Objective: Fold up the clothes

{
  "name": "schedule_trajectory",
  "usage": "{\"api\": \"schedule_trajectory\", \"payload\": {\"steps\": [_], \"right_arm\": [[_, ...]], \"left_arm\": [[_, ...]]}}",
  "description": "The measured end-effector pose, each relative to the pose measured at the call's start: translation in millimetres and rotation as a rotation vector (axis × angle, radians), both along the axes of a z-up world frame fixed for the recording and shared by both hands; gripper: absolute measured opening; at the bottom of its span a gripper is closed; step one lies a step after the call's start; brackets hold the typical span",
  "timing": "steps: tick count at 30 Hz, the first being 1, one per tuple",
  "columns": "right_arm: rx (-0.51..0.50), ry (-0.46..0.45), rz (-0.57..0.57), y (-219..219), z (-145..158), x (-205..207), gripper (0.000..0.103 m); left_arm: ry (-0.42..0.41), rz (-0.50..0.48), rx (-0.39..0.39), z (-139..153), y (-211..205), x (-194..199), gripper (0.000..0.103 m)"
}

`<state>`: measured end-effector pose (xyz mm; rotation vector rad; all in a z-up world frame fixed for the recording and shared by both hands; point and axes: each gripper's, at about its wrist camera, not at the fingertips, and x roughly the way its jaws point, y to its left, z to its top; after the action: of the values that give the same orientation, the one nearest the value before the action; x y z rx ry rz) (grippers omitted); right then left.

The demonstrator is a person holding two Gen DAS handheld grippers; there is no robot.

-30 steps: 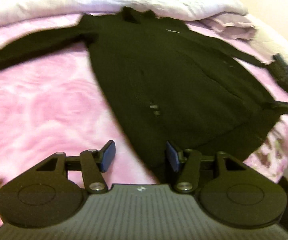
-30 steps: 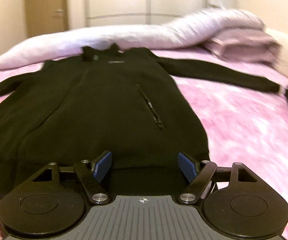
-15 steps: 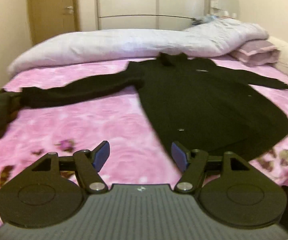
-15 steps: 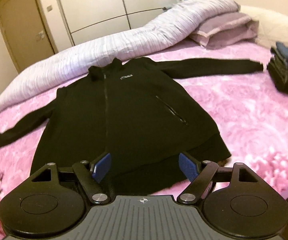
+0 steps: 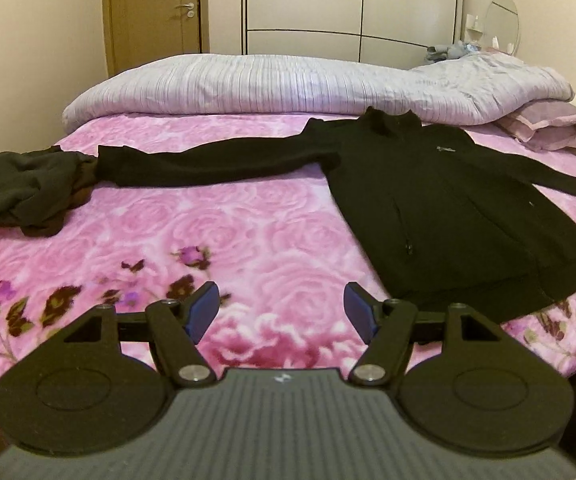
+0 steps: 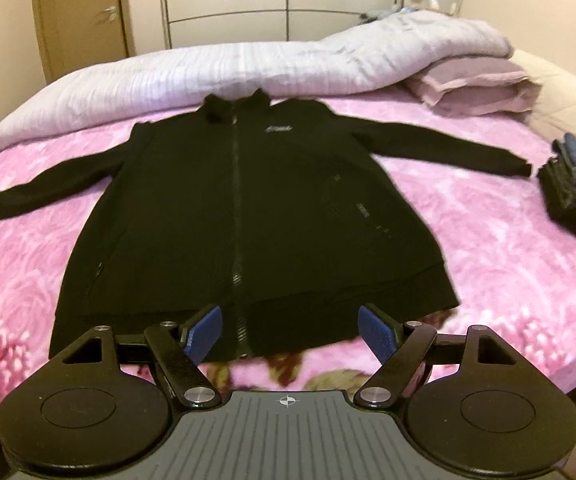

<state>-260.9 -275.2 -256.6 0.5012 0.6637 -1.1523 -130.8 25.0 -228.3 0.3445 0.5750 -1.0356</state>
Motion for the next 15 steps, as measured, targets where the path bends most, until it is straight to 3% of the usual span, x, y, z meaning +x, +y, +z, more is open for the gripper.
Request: {"api": "schedule_trajectory", "payload": {"steps": [15], "right_arm": [[0.021,0.004,0.052,-3,-15,21,0.079]], "left_arm": [[-0.033,0.022,0.02,1,-3,4,0.065]]}}
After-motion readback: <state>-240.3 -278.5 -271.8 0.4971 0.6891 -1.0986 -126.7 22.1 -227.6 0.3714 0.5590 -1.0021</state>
